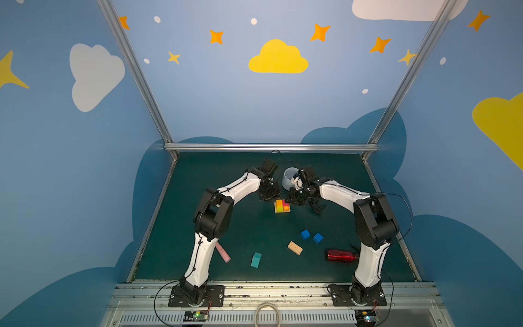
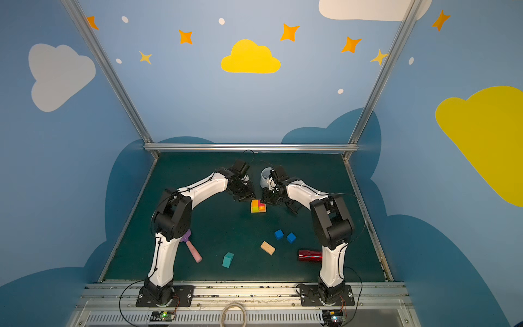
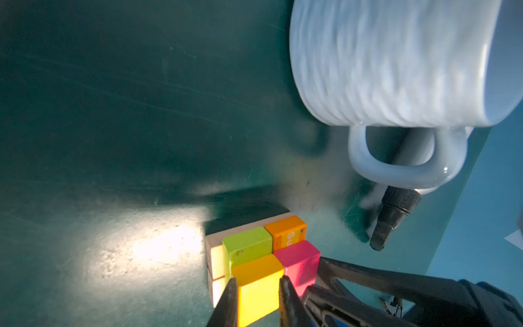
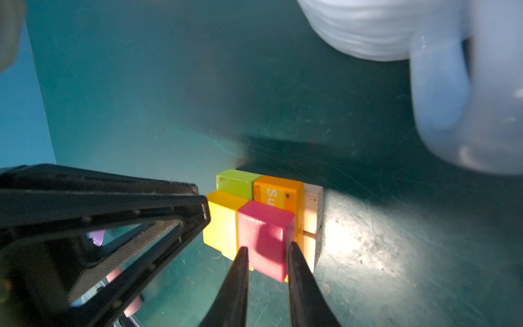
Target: Build the wood block tower
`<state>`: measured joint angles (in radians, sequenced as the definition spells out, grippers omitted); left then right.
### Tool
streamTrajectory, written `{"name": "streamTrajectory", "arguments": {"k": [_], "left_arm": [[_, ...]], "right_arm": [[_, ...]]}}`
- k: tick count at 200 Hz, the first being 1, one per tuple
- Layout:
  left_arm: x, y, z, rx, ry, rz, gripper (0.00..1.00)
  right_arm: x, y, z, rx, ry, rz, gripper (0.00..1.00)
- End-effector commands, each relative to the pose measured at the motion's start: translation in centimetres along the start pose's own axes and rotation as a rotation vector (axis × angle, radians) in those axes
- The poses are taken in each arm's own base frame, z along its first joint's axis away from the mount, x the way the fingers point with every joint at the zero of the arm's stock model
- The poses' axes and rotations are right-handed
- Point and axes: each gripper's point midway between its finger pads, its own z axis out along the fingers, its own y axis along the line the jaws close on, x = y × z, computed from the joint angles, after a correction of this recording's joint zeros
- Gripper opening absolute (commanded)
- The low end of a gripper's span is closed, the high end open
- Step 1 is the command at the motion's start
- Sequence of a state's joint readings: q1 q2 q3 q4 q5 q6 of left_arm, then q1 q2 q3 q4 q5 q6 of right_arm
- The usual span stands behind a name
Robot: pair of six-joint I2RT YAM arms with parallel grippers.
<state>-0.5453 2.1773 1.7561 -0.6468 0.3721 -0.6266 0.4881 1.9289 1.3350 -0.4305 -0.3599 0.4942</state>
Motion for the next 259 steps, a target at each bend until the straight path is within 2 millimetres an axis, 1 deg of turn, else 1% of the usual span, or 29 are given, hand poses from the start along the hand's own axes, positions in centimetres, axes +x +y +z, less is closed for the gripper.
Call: {"name": "streamTrajectory", "arguments": {"k": [1, 9, 29, 71, 90, 107, 128, 148, 174, 184, 216, 259], "left_arm": [[0.0, -0.3, -0.9, -0.002, -0.009, 0.014, 0.27], [0.0, -0.3, -0.9, -0.002, -0.011, 0.012, 0.27], [0.0, -0.2, -1.0, -0.004, -0.013, 0.010, 0.27], [-0.1, -0.5, -1.7, 0.005, -0.026, 0.015, 0.30], [-0.2, -0.7, -2.3, 0.010, -0.035, 0.020, 0.31], [-0.4, -0.8, -3.2, 0.018, -0.049, 0.027, 0.33], [-0.5, -0.7, -4.4, 0.023, -0.075, 0.030, 0.34], [-0.5, -0.3, -5.9, 0.029, -0.106, 0.032, 0.36], [-0.4, 0.7, -8.1, 0.035, -0.153, 0.030, 0.39], [-0.4, 1.0, -9.0, 0.037, -0.175, 0.030, 0.40], [0.1, 2.0, -11.3, 0.034, -0.234, 0.035, 0.44], [0.9, 2.9, -13.3, 0.037, -0.282, 0.044, 0.50]], "right_arm": [[0.1, 0.5, -1.2, -0.001, -0.010, -0.004, 0.28], [0.1, 0.6, -1.3, 0.000, -0.012, -0.004, 0.30], [-0.1, 0.7, -1.6, 0.003, -0.021, -0.006, 0.33], [-0.4, 0.9, -2.8, 0.013, -0.042, -0.010, 0.47], [-0.5, 1.3, -3.8, 0.018, -0.059, -0.010, 0.54], [-0.5, 1.6, -5.0, 0.032, -0.083, -0.006, 0.56], [0.2, 1.9, -6.6, 0.083, -0.113, -0.003, 0.60], [1.6, 2.5, -7.8, 0.144, -0.136, -0.016, 0.65], [4.1, 2.8, -8.9, 0.243, -0.156, 0.000, 0.69], [5.1, 2.6, -9.2, 0.287, -0.163, 0.012, 0.69], [9.2, 2.1, -9.2, 0.384, -0.158, 0.057, 0.73], [14.1, 1.0, -9.5, 0.467, -0.190, 0.157, 0.78]]}}
